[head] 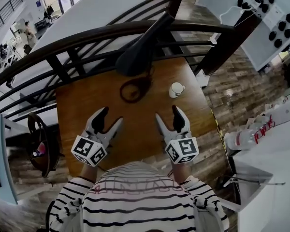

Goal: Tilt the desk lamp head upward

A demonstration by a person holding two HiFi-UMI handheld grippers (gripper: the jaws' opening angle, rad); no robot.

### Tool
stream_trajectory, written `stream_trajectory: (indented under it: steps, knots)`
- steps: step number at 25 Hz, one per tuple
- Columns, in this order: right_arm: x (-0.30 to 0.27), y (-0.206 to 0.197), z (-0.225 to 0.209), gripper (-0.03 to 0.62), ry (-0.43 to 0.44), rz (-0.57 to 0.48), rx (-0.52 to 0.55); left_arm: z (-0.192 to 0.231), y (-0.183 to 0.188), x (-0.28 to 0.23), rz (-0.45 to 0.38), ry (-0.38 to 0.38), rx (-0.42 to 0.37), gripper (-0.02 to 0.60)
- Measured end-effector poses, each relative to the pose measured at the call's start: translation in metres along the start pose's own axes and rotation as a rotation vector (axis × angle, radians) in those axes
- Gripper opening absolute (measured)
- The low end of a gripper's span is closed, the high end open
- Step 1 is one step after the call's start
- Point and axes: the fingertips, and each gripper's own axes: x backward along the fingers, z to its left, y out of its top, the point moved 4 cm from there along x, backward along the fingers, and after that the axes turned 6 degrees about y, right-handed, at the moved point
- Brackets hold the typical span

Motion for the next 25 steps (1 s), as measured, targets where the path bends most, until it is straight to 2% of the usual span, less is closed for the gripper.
stream_trajectory:
  steps: [6, 11, 25]
  knots:
    - [-0.044, 0.000, -0.020, 0.290, -0.019, 0.030, 0.033, 0.039, 0.007, -0.020, -0.019, -0.025, 0.093, 0.270]
    - [-0.070, 0.004, -0.063, 0.278, 0.009, 0.046, 0.046, 0.040, 0.005, -0.053, -0.031, -0.003, 0.191, 0.261]
    - [-0.167, 0.005, -0.157, 0.259, 0.227, 0.118, 0.122, 0.057, 0.017, -0.146, -0.092, 0.142, 0.327, 0.264]
